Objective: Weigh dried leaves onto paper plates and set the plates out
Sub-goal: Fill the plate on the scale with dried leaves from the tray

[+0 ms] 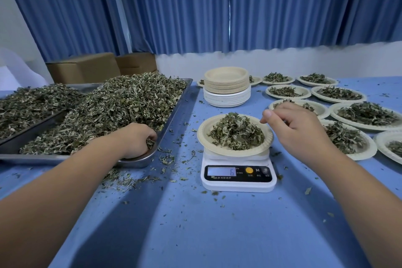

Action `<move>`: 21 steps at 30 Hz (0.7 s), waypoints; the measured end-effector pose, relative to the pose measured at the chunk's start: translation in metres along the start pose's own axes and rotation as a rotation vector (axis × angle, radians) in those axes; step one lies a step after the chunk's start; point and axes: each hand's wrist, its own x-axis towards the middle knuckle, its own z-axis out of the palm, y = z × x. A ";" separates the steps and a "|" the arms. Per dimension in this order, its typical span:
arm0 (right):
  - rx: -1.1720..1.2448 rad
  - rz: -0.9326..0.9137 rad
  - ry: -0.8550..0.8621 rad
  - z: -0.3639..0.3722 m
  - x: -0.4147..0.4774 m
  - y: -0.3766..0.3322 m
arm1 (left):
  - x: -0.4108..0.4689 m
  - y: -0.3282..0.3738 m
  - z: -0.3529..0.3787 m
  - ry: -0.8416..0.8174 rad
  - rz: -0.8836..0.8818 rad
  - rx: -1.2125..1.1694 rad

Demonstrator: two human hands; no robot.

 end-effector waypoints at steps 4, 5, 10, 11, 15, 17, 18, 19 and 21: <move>0.005 0.008 -0.007 -0.001 0.000 0.000 | 0.001 -0.004 0.002 0.026 -0.019 -0.039; 0.003 0.008 -0.009 -0.001 0.000 0.000 | 0.001 -0.005 0.003 0.040 -0.029 -0.054; -0.003 0.012 -0.014 -0.001 0.000 0.001 | 0.003 -0.010 0.005 0.155 -0.059 -0.181; -0.001 0.014 -0.014 -0.001 0.000 0.002 | 0.004 -0.011 0.005 0.180 -0.068 -0.207; 0.000 0.012 -0.013 -0.001 0.000 0.002 | 0.006 -0.013 0.006 0.237 -0.100 -0.277; -0.005 0.013 -0.014 -0.001 0.000 0.002 | 0.006 -0.012 0.007 0.254 -0.108 -0.278; -0.008 0.013 -0.016 -0.001 0.000 0.002 | 0.006 -0.012 0.007 0.266 -0.109 -0.276; -0.009 0.013 -0.018 -0.001 0.000 0.002 | 0.007 -0.011 0.008 0.282 -0.109 -0.271; -0.008 0.012 -0.019 -0.001 0.000 0.002 | 0.006 -0.010 0.010 0.307 -0.103 -0.258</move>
